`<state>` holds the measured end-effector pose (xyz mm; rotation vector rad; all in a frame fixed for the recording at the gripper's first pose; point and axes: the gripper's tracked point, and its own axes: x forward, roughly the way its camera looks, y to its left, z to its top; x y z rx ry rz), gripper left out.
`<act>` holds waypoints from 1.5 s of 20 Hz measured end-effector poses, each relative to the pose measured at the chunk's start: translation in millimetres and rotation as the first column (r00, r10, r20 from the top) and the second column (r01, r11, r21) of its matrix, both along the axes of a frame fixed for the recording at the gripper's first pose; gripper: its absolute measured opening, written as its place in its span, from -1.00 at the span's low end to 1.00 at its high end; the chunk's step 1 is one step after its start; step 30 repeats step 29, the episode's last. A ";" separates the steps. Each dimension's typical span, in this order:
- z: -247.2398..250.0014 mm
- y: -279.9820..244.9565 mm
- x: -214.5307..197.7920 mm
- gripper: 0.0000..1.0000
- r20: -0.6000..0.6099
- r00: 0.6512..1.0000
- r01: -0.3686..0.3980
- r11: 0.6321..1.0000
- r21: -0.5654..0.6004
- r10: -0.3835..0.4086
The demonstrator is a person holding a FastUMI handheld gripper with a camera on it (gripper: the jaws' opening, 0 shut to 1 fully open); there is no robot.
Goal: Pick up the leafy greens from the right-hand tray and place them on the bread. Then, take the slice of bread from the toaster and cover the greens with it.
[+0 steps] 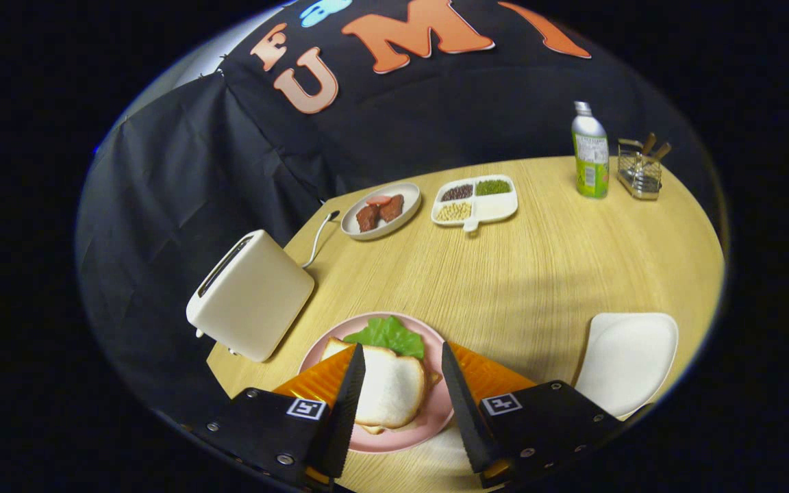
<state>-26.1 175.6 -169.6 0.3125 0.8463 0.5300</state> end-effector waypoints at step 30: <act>176.0 -64.6 53.6 0.94 0.750 0.624 0.361 0.932 -0.027 -0.220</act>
